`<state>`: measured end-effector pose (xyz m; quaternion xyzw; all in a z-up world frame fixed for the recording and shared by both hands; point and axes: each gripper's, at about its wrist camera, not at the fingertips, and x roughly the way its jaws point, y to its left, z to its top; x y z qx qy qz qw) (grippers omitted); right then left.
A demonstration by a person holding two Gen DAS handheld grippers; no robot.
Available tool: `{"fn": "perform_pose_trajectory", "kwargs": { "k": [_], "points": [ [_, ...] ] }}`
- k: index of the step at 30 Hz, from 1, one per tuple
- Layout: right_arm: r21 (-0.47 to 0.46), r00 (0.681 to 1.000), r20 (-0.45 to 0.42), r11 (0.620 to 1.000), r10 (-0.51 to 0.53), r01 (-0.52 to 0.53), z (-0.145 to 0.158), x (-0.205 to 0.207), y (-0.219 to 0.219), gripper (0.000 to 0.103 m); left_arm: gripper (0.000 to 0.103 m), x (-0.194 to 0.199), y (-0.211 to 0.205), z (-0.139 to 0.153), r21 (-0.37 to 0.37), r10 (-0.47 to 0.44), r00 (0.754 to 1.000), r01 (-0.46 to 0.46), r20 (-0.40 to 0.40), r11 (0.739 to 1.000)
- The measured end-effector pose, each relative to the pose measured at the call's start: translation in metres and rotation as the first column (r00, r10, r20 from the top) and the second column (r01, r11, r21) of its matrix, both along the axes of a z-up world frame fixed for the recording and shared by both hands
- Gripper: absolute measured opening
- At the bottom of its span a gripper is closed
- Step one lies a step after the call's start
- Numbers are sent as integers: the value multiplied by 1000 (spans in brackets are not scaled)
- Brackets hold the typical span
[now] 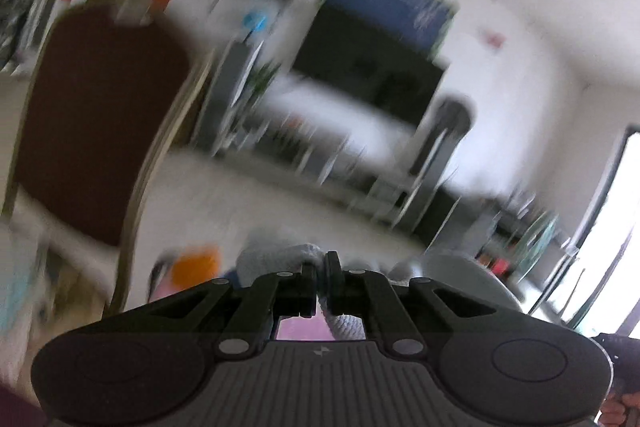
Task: Fold clothes
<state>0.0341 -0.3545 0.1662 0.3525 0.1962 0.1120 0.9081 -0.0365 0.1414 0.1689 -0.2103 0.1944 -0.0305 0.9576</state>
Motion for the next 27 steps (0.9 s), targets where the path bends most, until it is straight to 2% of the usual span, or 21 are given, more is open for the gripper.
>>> {"fn": "perform_pose_trajectory", "kwargs": {
  "k": [2, 4, 5, 7, 8, 9, 10, 14, 19, 21, 22, 23, 24, 27],
  "points": [
    [-23, 992, -128, 1000, 0, -3, -57, 14, 6, 8, 4, 11, -1, -63, -33, 39, 990, -44, -138, 998],
    [-22, 965, -262, 1000, -3, -3, -118, 25, 13, 8, 2, 19, -5, -125, -46, 84, 958, -100, -273, 994],
    [-26, 946, -325, 1000, -9, 1, -148, 28, 17, 8, 2, 21, -8, -149, -28, 104, 940, -120, -325, 992],
    [-67, 909, -416, 998, -31, 3, -194, 21, 23, 8, 0, 24, -12, -184, 30, 144, 900, -145, -412, 989],
    [-75, 886, -462, 997, -42, 8, -211, 16, 25, 8, 0, 25, -12, -187, 53, 159, 891, -151, -424, 987],
    [-68, 857, -513, 998, -51, 19, -225, 12, 26, 8, 0, 24, -11, -183, 64, 164, 896, -151, -412, 986],
    [-72, 845, -532, 997, -51, 14, -231, 7, 29, 8, 0, 23, -10, -180, 75, 170, 901, -152, -399, 986],
    [-184, 903, -427, 982, -52, -31, -208, -2, 41, 8, 0, 18, -17, -170, 95, 172, 933, -149, -316, 984],
    [-131, 943, -331, 991, -42, -2, -182, -17, 32, 8, 0, -8, -31, -151, 124, 177, 970, -158, -168, 980],
    [-120, 950, -310, 993, -34, -4, -179, -15, 26, 8, 4, -12, -27, -150, 134, 190, 961, -166, -199, 977],
    [-115, 947, -321, 993, -27, -10, -181, -13, 24, 8, 21, -12, -23, -156, 124, 190, 952, -164, -241, 979],
    [-108, 936, -351, 994, -19, -20, -187, -11, 22, 8, 31, -9, -19, -166, 101, 181, 937, -158, -298, 982],
    [-87, 921, -389, 996, -8, -28, -193, -8, 19, 9, 37, -6, -15, -178, 73, 171, 920, -155, -353, 985],
    [21, 863, -504, 999, 35, -28, -215, 0, 6, 18, 40, 3, -1, -207, -42, 129, 863, -171, -489, 984]
  ]
}}
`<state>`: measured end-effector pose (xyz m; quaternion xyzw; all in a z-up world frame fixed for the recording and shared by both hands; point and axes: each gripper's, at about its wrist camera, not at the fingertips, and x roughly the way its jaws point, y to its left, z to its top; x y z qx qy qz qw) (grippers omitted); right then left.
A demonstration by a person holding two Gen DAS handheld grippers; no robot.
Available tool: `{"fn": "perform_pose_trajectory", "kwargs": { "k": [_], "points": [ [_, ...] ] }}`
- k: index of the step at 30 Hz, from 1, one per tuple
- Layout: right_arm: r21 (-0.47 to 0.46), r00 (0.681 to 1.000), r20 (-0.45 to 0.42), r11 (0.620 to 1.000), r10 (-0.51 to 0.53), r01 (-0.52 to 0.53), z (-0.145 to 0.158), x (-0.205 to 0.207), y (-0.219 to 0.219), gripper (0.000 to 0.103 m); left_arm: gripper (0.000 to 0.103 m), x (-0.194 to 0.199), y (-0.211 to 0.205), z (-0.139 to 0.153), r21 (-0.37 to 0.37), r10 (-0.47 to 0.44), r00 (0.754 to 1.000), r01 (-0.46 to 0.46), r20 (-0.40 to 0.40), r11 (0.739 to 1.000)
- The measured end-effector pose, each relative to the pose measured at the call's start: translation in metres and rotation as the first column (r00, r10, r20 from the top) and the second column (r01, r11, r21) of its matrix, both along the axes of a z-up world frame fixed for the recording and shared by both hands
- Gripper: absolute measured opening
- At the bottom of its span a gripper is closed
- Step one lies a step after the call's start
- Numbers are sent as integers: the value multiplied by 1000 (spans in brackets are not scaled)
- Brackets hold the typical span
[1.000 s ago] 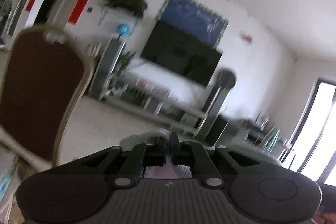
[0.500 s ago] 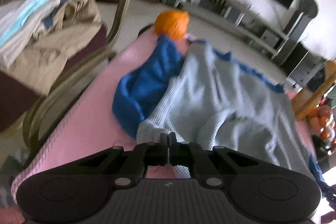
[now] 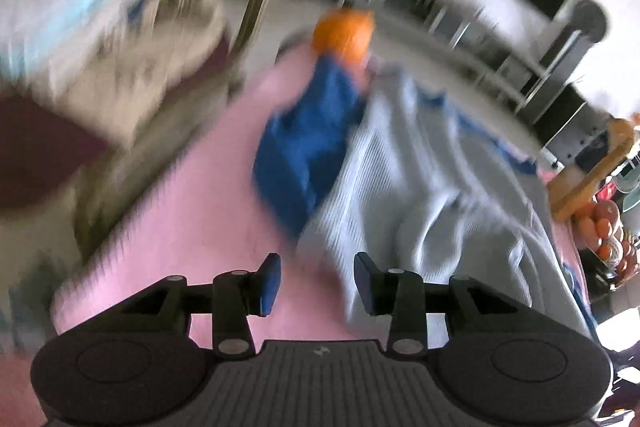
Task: Fold clothes
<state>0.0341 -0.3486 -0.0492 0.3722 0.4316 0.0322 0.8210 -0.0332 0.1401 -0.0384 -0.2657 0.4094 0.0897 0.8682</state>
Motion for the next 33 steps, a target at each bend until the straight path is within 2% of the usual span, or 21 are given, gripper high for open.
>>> {"fn": "perform_pose_trajectory", "kwargs": {
  "k": [2, 4, 7, 11, 14, 16, 17, 18, 20, 22, 24, 27, 29, 31, 33],
  "points": [
    [76, 999, -43, 997, -24, 27, -9, -3, -11, 28, 44, 5, 6, -11, -75, 10, 999, -12, -31, 997],
    [130, 997, -73, 991, -35, 45, -15, -4, -19, 49, 46, 12, 9, -19, -122, 21, 998, -27, -53, 992],
    [155, 993, -110, 987, -34, 51, -24, -3, -23, 59, 48, 29, 9, -28, -169, 40, 996, -53, -79, 984],
    [160, 989, -141, 985, -43, 66, -33, 1, -20, 65, 47, 49, 7, -39, -190, 71, 995, -84, -75, 978],
    [151, 989, -128, 985, -69, 88, -36, 7, -18, 68, 42, 57, 7, -48, -201, 103, 992, -115, -66, 973],
    [137, 990, -117, 986, -74, 90, -38, 13, -14, 68, 33, 60, 9, -50, -199, 122, 991, -130, -55, 971],
    [130, 991, -112, 988, -74, 88, -38, 16, -12, 68, 31, 61, 10, -49, -197, 128, 991, -135, -48, 971],
    [113, 992, -111, 991, -65, 78, -38, 19, -8, 67, 19, 63, 11, -48, -192, 139, 989, -144, -41, 971],
    [25, 994, -97, 998, -56, 58, -36, 22, 4, 50, 13, 63, 13, -44, -177, 169, 985, -171, -27, 969],
    [-67, 996, -48, 995, -74, 70, -28, 22, 10, 24, 11, 57, 10, -27, -138, 170, 985, -167, 13, 976],
    [-74, 994, 17, 992, -103, 104, -15, 17, 6, 20, 10, 46, 7, -5, -94, 160, 985, -154, 67, 984],
    [-7, 989, 85, 992, -123, 124, 4, 4, -4, 17, 10, 20, 4, 36, -35, 128, 978, -124, 167, 992],
    [16, 987, 106, 992, -123, 122, 16, -10, -10, 16, 10, 2, 4, 52, -3, 110, 976, -112, 190, 994],
    [-33, 984, 126, 991, -124, 129, 25, -22, -14, 16, 10, -9, 3, 52, 23, 101, 981, -106, 165, 994],
    [-90, 988, 95, 988, -118, 126, 24, -27, -16, 16, 11, -9, -3, 31, 78, 89, 992, -96, 88, 992]
  ]
}}
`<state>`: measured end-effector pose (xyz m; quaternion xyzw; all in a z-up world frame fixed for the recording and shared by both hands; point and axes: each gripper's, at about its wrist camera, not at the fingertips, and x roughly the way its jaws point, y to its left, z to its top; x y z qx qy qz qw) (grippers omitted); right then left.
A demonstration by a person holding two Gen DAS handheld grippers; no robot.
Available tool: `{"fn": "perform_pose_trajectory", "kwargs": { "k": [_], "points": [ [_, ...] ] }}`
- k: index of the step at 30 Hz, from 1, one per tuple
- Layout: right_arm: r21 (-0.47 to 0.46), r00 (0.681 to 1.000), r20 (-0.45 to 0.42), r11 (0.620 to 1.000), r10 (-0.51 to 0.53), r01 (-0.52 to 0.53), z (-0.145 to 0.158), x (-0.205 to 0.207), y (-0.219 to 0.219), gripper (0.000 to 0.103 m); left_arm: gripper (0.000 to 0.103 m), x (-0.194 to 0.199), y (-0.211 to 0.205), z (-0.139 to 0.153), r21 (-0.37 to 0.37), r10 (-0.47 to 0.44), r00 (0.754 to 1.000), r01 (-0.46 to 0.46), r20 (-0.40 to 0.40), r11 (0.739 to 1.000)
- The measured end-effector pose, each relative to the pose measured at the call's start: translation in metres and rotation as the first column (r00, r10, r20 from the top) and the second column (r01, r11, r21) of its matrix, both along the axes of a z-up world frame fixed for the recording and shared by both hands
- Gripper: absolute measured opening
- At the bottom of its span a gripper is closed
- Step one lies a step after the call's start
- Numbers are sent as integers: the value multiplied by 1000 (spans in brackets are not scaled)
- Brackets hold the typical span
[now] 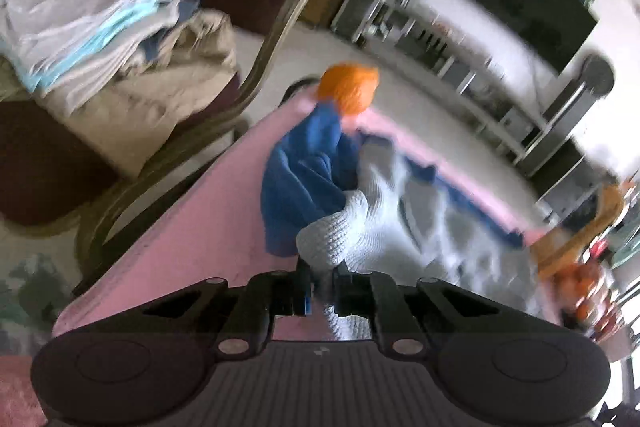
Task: Fold clothes
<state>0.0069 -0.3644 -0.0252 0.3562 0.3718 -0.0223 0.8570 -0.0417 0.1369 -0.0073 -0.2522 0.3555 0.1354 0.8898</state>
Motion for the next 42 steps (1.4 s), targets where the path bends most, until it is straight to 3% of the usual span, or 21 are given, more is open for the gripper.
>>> {"fn": "perform_pose_trajectory", "kwargs": {
  "k": [3, 5, 8, 10, 12, 14, 17, 19, 21, 24, 27, 29, 32, 34, 35, 37, 39, 42],
  "points": [
    [-47, 984, -171, 998, 44, -52, -31, 10, 5, 17, 14, 18, -15, -42, 108, -4, 981, 26, -196, 994],
    [-71, 958, -280, 994, 63, -86, -52, 17, 10, 19, 20, 25, -26, -56, 178, -3, 961, 54, -277, 983],
    [-119, 956, -283, 986, 75, -113, -50, 15, 13, 25, 33, 18, -35, -48, 274, 21, 957, 62, -289, 960],
    [-158, 960, -270, 980, 75, -121, -41, 8, 12, 47, 36, 7, -35, -38, 310, 51, 960, 39, -276, 950],
    [-148, 962, -264, 982, 76, -118, -35, -1, 8, 55, 34, -8, -34, -27, 320, 89, 964, -4, -249, 947],
    [-119, 964, -253, 986, 80, -114, -28, -10, 1, 55, 30, -21, -37, -13, 356, 106, 976, -32, -190, 934],
    [-25, 975, -186, 991, 121, -128, -20, -27, -5, 50, 30, -30, -54, 8, 378, 21, 997, 10, -79, 926],
    [-22, 978, -115, 983, 176, -180, -12, -29, 4, 19, 33, -23, -74, 10, 351, -128, 990, 140, -55, 926],
    [-31, 970, -68, 971, 235, -237, -8, -28, 16, 19, 33, -13, -98, 2, 314, -302, 951, 306, -65, 899],
    [-79, 933, -109, 933, 343, -352, -19, -14, 48, 19, 32, -4, -134, -24, 318, -465, 876, 481, -132, 817],
    [-132, 884, -180, 880, 432, -457, -32, -2, 80, 20, 32, -3, -152, -51, 294, -554, 801, 599, -228, 745],
    [-188, 854, -287, 849, 433, -493, -44, 0, 92, 19, 34, -2, -150, -64, 247, -557, 769, 632, -312, 735],
    [-203, 853, -309, 847, 420, -491, -42, -3, 91, 19, 29, -4, -138, -60, 224, -522, 784, 605, -335, 764],
    [-191, 881, -270, 876, 388, -444, -33, -7, 80, 20, 28, -7, -130, -48, 255, -489, 817, 565, -304, 785],
    [-177, 898, -233, 891, 374, -418, -26, -9, 74, 21, 27, -9, -126, -39, 277, -474, 835, 543, -278, 793],
    [-133, 932, -105, 924, 346, -358, -3, -14, 59, 36, 27, -12, -122, -19, 313, -456, 862, 505, -221, 804],
    [-120, 954, 11, 947, 300, -296, 24, -17, 43, 43, 28, -14, -125, 0, 318, -449, 876, 482, -175, 816],
    [-117, 966, 106, 968, 236, -223, 56, -4, 21, 48, 31, -9, -130, 26, 315, -437, 891, 452, -120, 835]
  ]
}}
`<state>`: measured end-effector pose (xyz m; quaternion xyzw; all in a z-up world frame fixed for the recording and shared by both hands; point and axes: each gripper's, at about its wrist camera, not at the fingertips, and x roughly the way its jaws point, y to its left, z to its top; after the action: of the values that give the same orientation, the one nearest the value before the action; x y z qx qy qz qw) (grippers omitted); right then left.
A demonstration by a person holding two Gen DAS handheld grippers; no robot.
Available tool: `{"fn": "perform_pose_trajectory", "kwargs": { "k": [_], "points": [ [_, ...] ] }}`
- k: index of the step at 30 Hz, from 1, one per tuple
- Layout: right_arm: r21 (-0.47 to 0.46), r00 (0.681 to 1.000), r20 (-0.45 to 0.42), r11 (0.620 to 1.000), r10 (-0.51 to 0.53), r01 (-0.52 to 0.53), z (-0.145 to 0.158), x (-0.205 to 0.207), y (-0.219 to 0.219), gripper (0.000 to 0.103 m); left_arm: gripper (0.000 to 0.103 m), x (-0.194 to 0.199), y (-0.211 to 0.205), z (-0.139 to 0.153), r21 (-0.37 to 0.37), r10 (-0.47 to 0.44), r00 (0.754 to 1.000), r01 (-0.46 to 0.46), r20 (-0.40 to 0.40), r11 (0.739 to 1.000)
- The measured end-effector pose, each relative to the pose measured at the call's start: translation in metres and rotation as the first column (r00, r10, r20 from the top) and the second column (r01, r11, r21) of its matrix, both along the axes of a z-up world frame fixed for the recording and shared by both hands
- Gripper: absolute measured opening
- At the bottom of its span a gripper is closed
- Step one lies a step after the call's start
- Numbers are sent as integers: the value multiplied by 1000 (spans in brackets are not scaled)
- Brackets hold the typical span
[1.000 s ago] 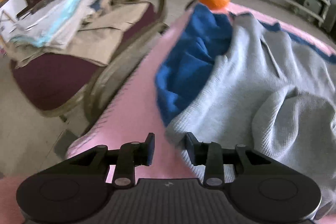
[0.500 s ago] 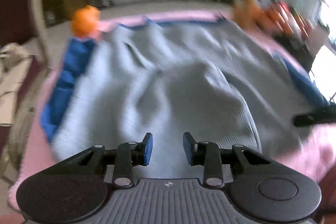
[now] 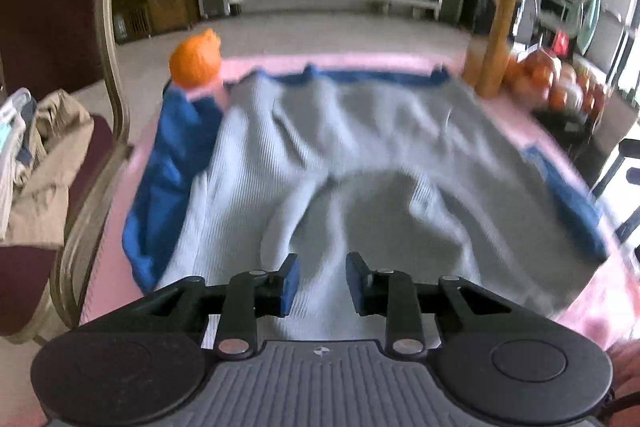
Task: Fold clothes
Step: 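Lay the grey sweatshirt flat and open both grippers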
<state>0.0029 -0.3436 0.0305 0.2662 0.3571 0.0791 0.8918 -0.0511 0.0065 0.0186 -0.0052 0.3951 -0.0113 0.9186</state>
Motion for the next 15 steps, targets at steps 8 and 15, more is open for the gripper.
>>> {"fn": "perform_pose_trajectory", "kwargs": {
  "k": [8, 15],
  "points": [
    [149, 994, -52, 983, -100, 107, -5, 76, -40, 49, 36, 30, -42, 7, 60, -38, 999, 37, 15, 998],
    [-106, 968, -195, 984, -158, 140, -79, 146, -44, 49, 36, 49, -53, -45, 82, -64, 997, 67, -42, 994]
  ]
}}
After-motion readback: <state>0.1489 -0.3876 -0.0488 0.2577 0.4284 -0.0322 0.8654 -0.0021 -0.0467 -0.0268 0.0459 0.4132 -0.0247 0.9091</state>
